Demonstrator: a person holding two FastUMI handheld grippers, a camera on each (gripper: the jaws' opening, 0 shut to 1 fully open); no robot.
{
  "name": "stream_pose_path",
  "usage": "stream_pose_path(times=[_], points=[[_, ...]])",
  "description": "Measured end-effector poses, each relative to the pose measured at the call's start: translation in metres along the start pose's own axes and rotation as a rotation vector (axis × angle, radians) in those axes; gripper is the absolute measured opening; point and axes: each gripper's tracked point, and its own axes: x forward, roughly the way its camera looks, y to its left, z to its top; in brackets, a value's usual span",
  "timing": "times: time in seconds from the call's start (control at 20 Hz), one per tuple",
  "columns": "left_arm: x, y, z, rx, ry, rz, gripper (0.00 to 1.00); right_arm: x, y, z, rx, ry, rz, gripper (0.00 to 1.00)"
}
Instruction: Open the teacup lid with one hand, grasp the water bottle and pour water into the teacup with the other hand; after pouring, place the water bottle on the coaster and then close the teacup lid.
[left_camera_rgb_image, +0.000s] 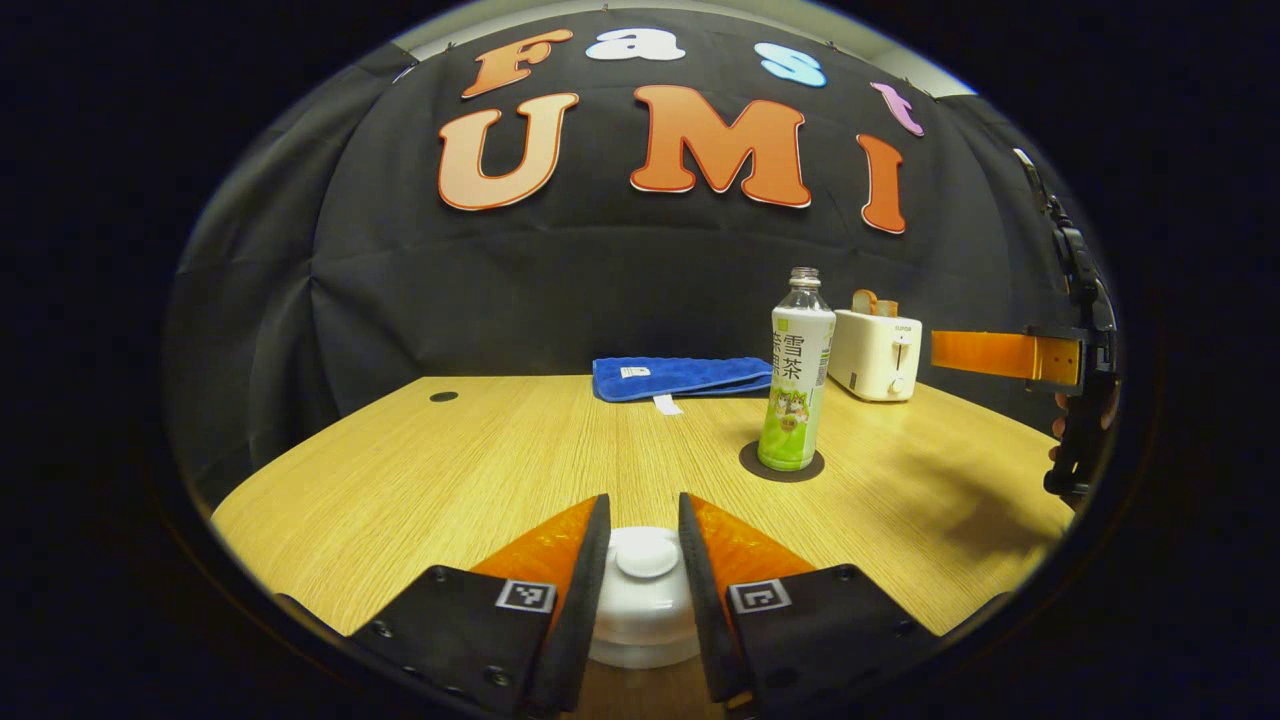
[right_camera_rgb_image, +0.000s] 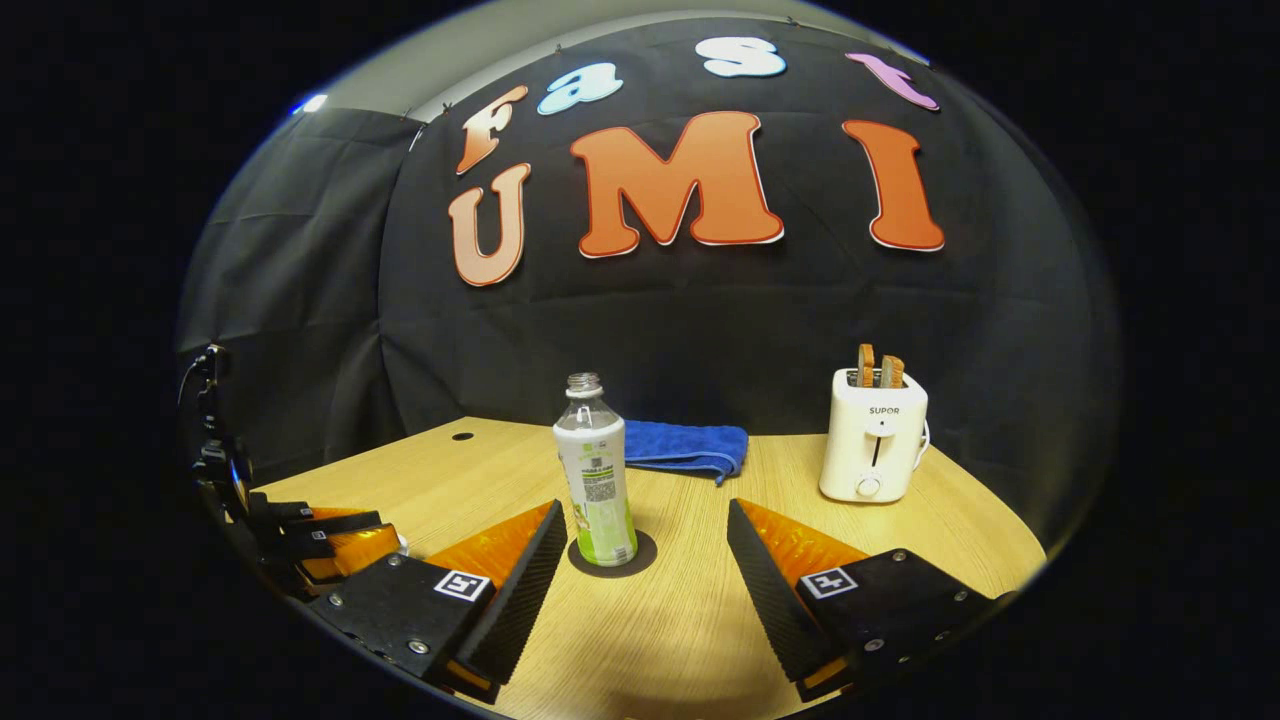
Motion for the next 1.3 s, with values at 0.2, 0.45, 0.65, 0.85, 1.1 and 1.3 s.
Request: stream_pose_path(times=[0.2, 0.45, 0.65, 0.85, 1.1, 1.3], points=[[-0.007, 0.006, 0.019, 0.018, -0.051, 0.027, 0.65, -0.003, 0.009, 0.001, -0.021, -0.002, 0.014, 0.97], [-0.015, 0.010, 0.050, -0.004, -0.114, 0.037, 0.83, -0.011, 0.021, 0.008, -0.044, -0.020, 0.026, 0.97], [-0.016, 0.008, 0.071, -0.085, -0.115, 0.017, 0.88, -0.017, 0.035, 0.021, -0.058, -0.060, 0.036, 0.97], [-0.020, 0.012, 0.105, -0.074, -0.178, 0.037, 0.89, -0.026, 0.045, 0.038, -0.089, -0.111, 0.034, 0.97], [-0.032, 0.014, 0.148, -0.066, -0.263, 0.052, 0.97, -0.041, 0.053, 0.060, -0.118, -0.180, 0.014, 0.97], [-0.044, 0.014, 0.167, -0.059, -0.304, 0.068, 0.97, -0.054, 0.049, 0.081, -0.108, -0.241, -0.021, 0.97]])
